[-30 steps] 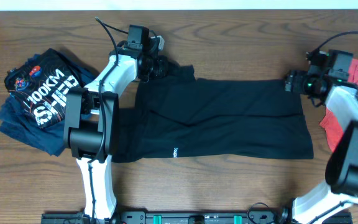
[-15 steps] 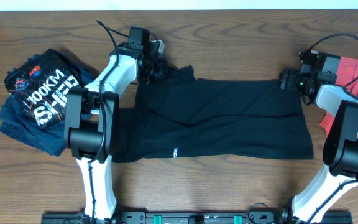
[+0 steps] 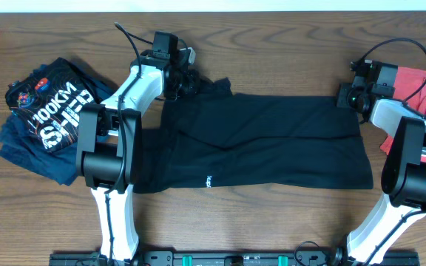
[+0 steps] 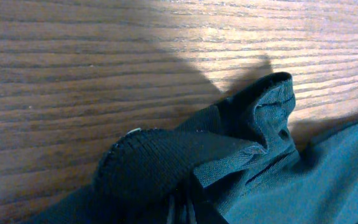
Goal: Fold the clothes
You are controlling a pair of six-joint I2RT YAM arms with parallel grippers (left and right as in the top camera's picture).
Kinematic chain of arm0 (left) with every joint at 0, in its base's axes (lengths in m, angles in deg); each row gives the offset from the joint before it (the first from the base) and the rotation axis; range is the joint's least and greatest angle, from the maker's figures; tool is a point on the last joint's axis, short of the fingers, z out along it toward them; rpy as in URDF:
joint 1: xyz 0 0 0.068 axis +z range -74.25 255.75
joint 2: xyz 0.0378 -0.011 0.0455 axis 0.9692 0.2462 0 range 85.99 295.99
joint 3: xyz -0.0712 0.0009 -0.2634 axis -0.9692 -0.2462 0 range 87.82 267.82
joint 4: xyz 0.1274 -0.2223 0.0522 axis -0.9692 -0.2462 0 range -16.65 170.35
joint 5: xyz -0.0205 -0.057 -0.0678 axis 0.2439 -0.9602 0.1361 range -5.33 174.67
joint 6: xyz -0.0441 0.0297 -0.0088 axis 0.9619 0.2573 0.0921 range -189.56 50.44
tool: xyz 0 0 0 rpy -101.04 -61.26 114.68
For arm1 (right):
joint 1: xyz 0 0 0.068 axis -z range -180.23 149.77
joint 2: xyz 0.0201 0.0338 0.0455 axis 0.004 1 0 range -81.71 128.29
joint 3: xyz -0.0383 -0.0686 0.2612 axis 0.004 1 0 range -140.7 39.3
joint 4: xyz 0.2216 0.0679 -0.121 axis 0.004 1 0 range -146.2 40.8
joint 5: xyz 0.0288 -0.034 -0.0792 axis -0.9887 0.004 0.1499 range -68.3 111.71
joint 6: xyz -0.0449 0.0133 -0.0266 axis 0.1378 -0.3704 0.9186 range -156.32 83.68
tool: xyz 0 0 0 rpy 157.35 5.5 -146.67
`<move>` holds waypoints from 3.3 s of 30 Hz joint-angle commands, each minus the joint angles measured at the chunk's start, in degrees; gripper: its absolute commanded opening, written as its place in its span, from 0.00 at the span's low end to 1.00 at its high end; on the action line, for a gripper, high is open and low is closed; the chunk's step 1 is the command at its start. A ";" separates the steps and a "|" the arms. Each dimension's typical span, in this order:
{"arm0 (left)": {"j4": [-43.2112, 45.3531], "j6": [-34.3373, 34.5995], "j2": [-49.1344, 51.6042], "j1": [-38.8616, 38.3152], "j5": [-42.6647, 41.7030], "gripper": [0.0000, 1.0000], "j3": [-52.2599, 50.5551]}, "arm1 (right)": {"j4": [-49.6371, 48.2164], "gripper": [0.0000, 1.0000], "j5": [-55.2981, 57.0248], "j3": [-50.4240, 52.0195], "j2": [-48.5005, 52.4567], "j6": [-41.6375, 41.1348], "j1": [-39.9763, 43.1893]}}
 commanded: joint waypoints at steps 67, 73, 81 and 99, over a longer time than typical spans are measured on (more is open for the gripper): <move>-61.55 2.75 -18.53 -7.52 8.66 0.22 -6.88 | 51.08 0.17 18.95 0.17 -22.84 -4.57 0.22; -62.77 2.67 -18.60 -7.39 8.59 0.31 -6.86 | 51.49 0.22 19.63 0.17 -22.84 -4.57 0.22; -57.92 2.86 -18.60 -7.26 8.55 0.32 -6.88 | 51.32 0.23 19.58 0.17 -22.84 -4.57 0.22; -34.32 6.45 -18.53 -18.91 8.50 0.59 -15.67 | 50.88 0.26 18.49 0.17 -22.84 -4.59 0.22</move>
